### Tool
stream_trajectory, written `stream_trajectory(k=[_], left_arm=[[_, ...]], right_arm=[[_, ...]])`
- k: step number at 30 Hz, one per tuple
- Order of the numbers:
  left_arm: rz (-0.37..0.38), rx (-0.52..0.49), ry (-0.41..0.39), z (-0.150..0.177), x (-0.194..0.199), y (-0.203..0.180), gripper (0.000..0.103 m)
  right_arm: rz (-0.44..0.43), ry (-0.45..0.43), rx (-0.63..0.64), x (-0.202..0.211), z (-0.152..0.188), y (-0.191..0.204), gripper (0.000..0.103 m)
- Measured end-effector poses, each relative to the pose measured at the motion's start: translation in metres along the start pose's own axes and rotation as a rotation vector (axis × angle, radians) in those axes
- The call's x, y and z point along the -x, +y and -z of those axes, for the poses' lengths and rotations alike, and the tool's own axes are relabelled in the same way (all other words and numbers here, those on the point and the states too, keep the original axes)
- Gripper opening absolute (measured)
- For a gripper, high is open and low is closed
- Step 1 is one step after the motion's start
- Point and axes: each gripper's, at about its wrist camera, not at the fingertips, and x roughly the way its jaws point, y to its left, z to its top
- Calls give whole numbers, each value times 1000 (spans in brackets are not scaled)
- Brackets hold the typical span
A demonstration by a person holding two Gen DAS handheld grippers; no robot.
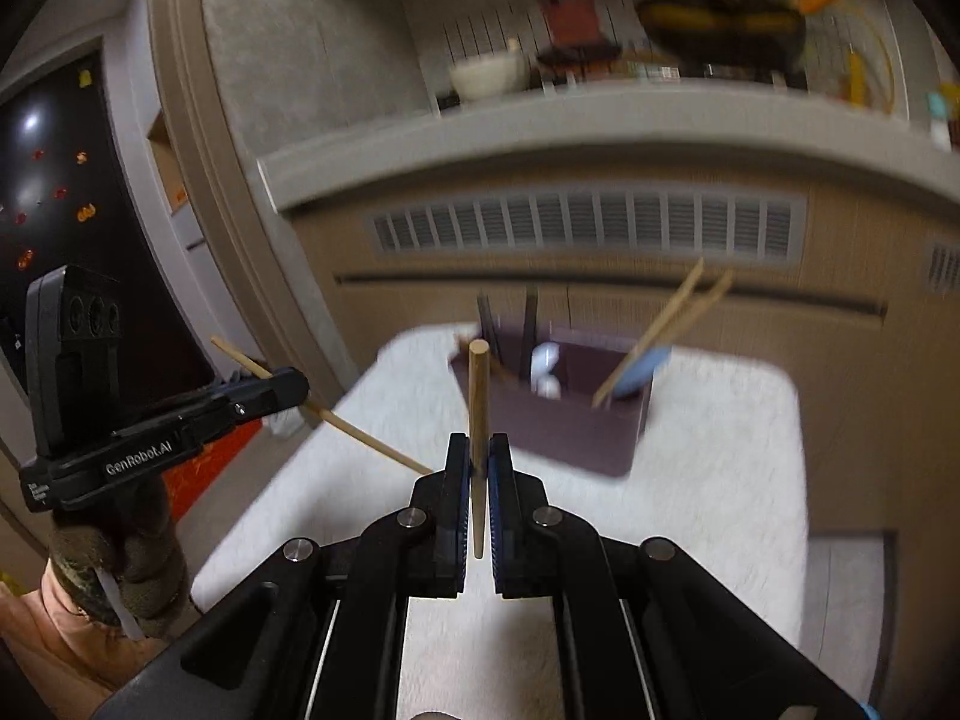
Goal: Organize utensils
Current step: 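Lift both chopsticks over the caddy and drop them inside, opening both tools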
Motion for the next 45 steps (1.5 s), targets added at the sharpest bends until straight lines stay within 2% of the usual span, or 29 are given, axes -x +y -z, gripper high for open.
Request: stream_trajectory(k=[6, 8, 10, 12, 16, 20, 22, 24, 26, 28, 31, 33, 37, 38, 39, 41, 45], left_arm=[[7, -79, -158, -69, 7, -5, 6], [-2, -92, -186, -85, 1, -4, 6], [-1, -96, -178, -89, -7, 0, 6], [-16, -105, -134, -85, -21, 6, 6], [-27, -171, 75, -50, -62, 15, 8], [27, -275, 387, 16, -108, 26, 9], [64, -352, 586, 61, -131, 29, 18], [59, -418, 708, 94, -145, 29, 31], [55, -471, 797, 121, -156, 27, 31], [18, -496, 837, 135, -165, 26, 31], [-18, -467, 870, 143, -176, 29, 31], [-17, -413, 891, 146, -183, 33, 30], [-50, -356, 875, 148, -185, 31, 29], [-59, -350, 866, 150, -184, 29, 24], [-65, -340, 853, 152, -181, 27, 12], [-76, -307, 819, 155, -175, 22, 6], [-42, -185, 653, 144, -143, 10, 6]], right_arm=[[81, -159, 81, 9, -78, 1, 6], [100, -188, 90, 7, -96, -2, 6], [112, -196, 86, 3, -107, -8, 6], [118, -186, 72, -6, -110, -15, 6], [111, -133, 42, -21, -99, -28, 6], [100, -44, 16, -35, -69, -36, 6], [87, -4, -1, -38, -54, -38, 6], [75, 30, -16, -40, -41, -39, 6], [68, 60, -28, -41, -27, -38, 6], [56, 86, -44, -42, -16, -37, 6], [48, 122, -51, -44, -2, -35, 6], [41, 146, -52, -45, 7, -33, 6], [31, 162, -52, -43, 16, -32, 6], [24, 166, -54, -43, 18, -32, 6], [20, 168, -54, -43, 20, -31, 6], [10, 174, -54, -44, 22, -28, 6], [-4, 185, -62, -42, 31, -26, 6]])
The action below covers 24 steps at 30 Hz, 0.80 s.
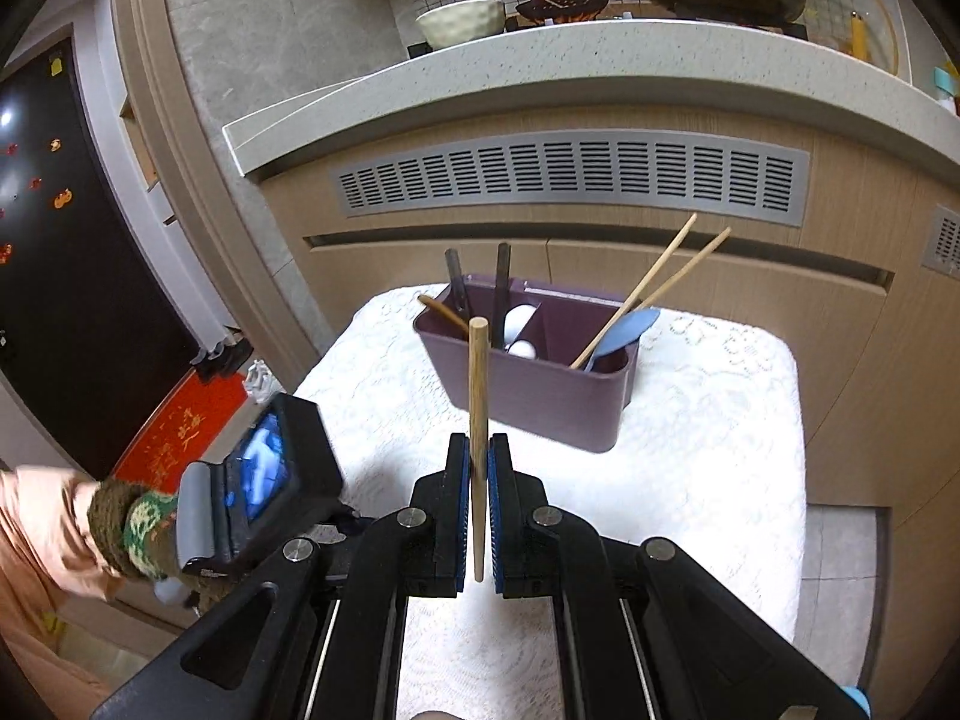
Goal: Organize utensils
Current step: 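Lift both chopsticks over the caddy and drop them inside, opening both tools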
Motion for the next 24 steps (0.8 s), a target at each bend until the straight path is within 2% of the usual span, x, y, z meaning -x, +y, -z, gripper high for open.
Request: stream_trajectory(k=[4, 7, 11, 18, 21, 24], left_arm=[[42, 85, -137, 1, 36, -1, 6], [46, 125, -233, -14, 71, 11, 6], [24, 126, -436, -43, 133, 16, 6], [-4, 115, -799, -112, 234, 29, 6], [-21, 99, -927, -137, 254, 34, 6], [-20, 106, -993, -161, 253, 47, 6]], right_arm=[[1, 10, -2, 2, 7, 1, 6], [-4, -4, -4, 7, 7, 3, 6], [-6, -48, 8, 18, -3, 7, 6], [51, -261, 68, 60, -76, 16, 6], [70, -339, 83, 71, -106, 19, 6], [95, -381, 89, 71, -126, 17, 6]])
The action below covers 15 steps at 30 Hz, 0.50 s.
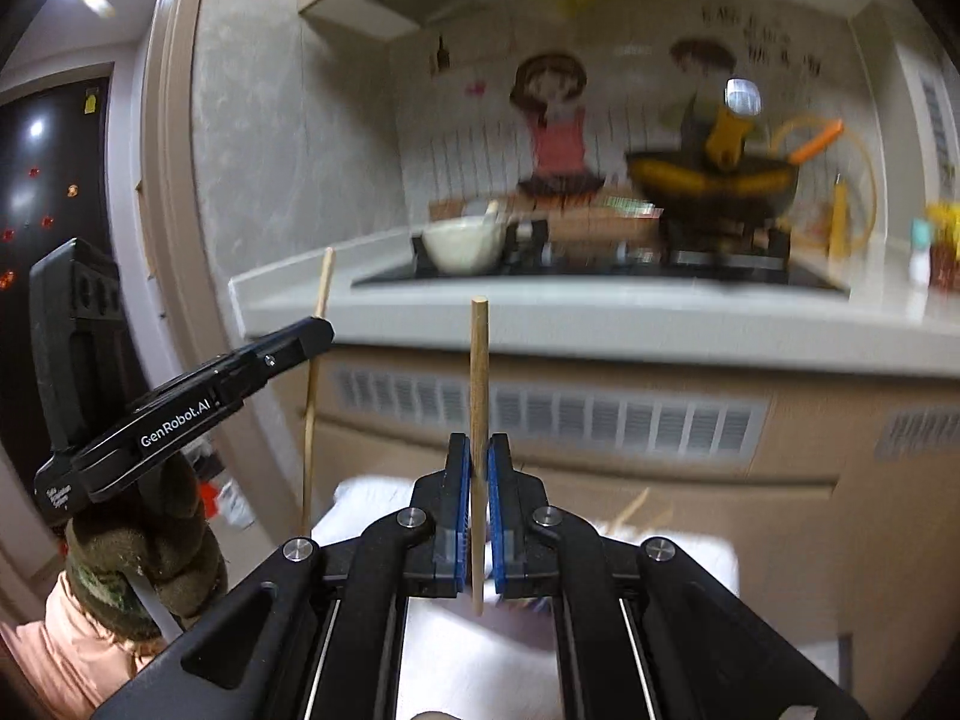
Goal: Organize utensils
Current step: 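Lift both chopsticks over the caddy and drop them inside, opening both tools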
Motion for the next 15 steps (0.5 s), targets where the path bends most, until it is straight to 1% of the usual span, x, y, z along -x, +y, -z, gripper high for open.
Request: stream_trajectory(k=[3, 8, 10, 13, 15], left_arm=[[-21, 16, -23, -2, -20, 12, 6], [-69, 16, -18, 19, -59, 30, 6], [-81, 13, 1, 34, -75, 36, 6], [-93, 35, 26, 55, -93, 47, 6], [-101, 53, 60, 71, -107, 55, 6]], right_arm=[[5, -7, -15, -17, -9, -8, 6], [5, 27, -49, -54, -7, -24, 6], [3, 57, -56, -72, 0, -27, 6], [6, 97, -64, -93, 11, -29, 6], [16, 128, -70, -110, 22, -31, 6]])
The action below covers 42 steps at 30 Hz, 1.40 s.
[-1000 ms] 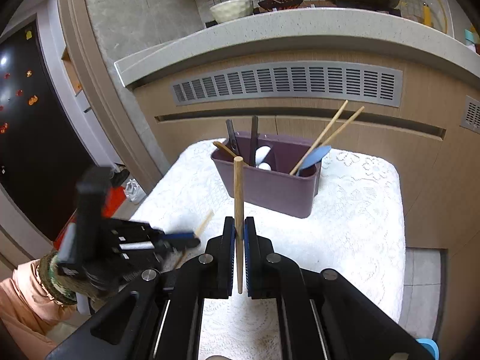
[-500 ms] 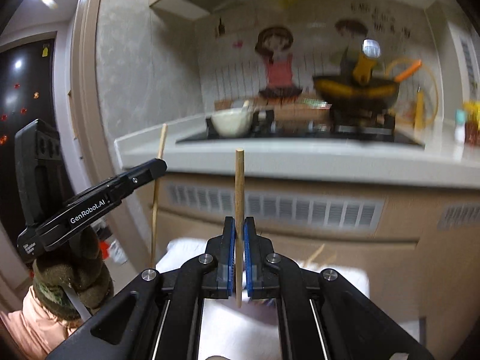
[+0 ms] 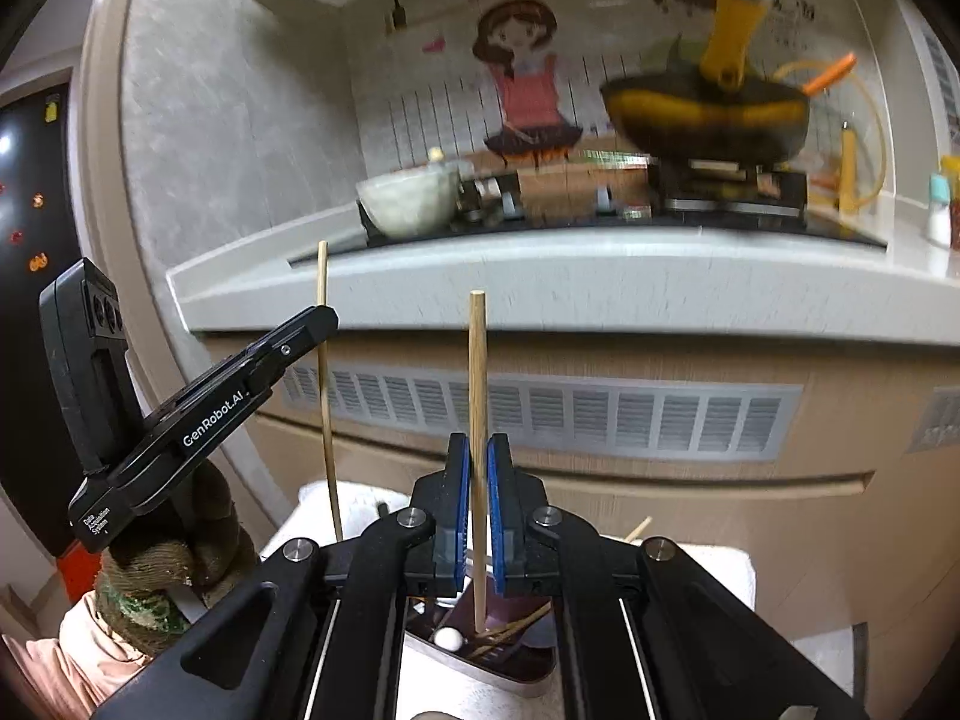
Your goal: Organize utensils
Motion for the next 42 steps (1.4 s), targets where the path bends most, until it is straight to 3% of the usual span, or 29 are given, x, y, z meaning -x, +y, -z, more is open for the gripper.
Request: stream_trajectory(k=[14, 16, 17, 18, 20, 21, 22, 27, 32, 34, 36, 42], left_arm=[[-28, 132, 248, 102, -47, 36, 8], [-40, 159, 262, 107, -42, 37, 10], [-43, 172, 262, 107, -37, 38, 17], [-44, 189, 256, 107, -30, 38, 32], [-56, 204, 233, 102, -12, 37, 52], [-65, 200, 212, 98, 1, 34, 58], [-73, 194, 199, 94, 11, 32, 60], [-140, 166, 154, 82, 74, 19, 86], [-217, 59, 121, 97, 141, -10, 97], [-241, 13, 117, 108, 163, -22, 103], [-261, -24, 121, 119, 179, -33, 103], [-266, -66, 141, 155, 221, -59, 103]], right_arm=[[-16, 237, -137, -90, 71, -30, 6], [-16, 256, -161, -95, 80, -35, 7], [-12, 262, -177, -95, 84, -38, 7], [1, 266, -196, -94, 87, -41, 11], [37, 259, -220, -86, 91, -44, 32], [54, 244, -227, -79, 92, -45, 45], [78, 224, -225, -71, 93, -45, 52], [179, 120, -184, -21, 93, -34, 59], [244, 9, -117, 37, 106, -4, 77], [266, -21, -78, 57, 120, 12, 91], [280, -43, -40, 73, 134, 27, 98], [312, -66, 17, 106, 186, 49, 102]])
